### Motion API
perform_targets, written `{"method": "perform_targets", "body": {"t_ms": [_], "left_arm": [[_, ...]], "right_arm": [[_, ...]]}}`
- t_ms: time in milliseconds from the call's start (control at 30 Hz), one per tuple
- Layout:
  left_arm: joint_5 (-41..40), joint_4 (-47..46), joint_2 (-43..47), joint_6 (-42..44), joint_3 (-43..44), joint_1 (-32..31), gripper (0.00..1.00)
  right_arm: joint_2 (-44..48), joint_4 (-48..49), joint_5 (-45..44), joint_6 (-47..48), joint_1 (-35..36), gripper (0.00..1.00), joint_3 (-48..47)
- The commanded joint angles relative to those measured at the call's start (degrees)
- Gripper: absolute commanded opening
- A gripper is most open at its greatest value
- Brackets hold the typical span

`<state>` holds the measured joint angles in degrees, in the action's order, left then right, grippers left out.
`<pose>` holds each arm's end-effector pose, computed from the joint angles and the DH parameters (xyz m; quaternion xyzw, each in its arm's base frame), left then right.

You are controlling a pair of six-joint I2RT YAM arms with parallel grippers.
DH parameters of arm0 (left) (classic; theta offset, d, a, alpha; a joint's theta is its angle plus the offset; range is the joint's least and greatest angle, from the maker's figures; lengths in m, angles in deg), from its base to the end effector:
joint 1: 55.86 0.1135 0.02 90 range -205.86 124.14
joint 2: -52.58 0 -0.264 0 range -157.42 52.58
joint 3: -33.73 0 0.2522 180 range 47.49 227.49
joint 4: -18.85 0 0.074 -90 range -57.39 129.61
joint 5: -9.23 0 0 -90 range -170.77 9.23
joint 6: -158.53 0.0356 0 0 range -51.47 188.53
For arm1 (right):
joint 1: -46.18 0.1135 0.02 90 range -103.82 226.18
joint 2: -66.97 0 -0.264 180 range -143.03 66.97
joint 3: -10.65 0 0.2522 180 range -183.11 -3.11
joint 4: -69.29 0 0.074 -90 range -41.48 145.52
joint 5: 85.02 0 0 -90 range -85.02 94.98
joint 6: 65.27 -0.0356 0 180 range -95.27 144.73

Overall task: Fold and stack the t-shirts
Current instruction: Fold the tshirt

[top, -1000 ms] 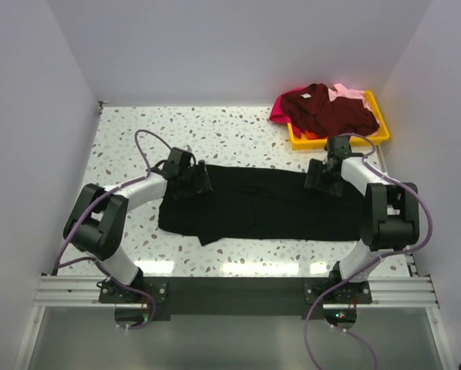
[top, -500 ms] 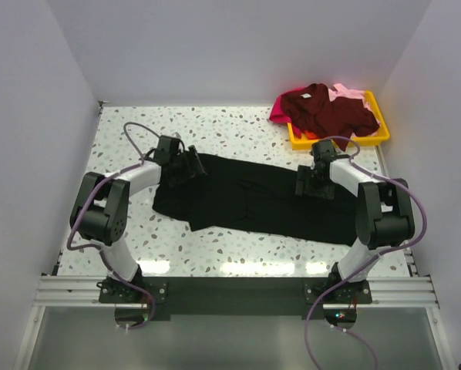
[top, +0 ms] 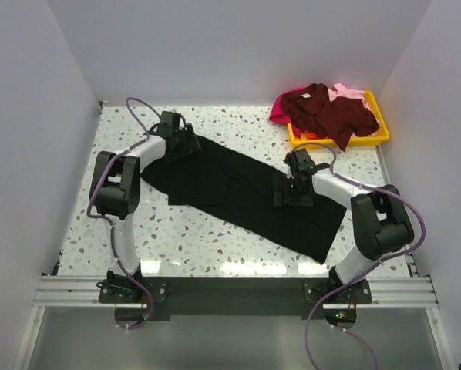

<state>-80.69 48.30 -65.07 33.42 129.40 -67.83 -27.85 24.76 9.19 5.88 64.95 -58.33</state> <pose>0.4350 -0.0923 0.1673 -0.1891 0.9248 -0.1325 0.3025 0.2888 0.1009 0.1635 -0.0056 0.9847 0.0892 0.1496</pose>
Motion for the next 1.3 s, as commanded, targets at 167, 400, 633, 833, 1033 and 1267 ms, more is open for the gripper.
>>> {"method": "perform_targets", "body": {"t_ms": [167,400,633,833,1033,1267], "left_arm": [[-9.3,14.02,-5.32,4.61,17.22,2.21,0.96],[-9.05,12.8,5.92,5.06,10.5,1.6,0.98],[-4.39,5.44,14.02,3.39,-8.23,0.37,0.99],[-1.92,0.41,14.29,1.63,-17.65,0.37,0.99],[-2.1,-0.04,9.72,1.71,-17.49,1.07,1.0],[-2.89,0.93,3.05,2.68,-10.65,1.16,1.0]], "right_arm": [[8.23,-5.88,2.22,-5.94,6.64,0.77,1.53],[12.22,-9.59,-4.12,-4.7,6.46,0.86,-2.88],[6.06,-4.14,-2.54,-4.43,5.93,0.87,-0.07],[5.44,-1.93,-2.36,-5.06,5.93,0.87,2.66],[5.62,0.53,0.0,-6.99,6.11,0.87,7.13],[4.83,3.34,4.92,-10.06,8.83,0.89,11.1]]}}
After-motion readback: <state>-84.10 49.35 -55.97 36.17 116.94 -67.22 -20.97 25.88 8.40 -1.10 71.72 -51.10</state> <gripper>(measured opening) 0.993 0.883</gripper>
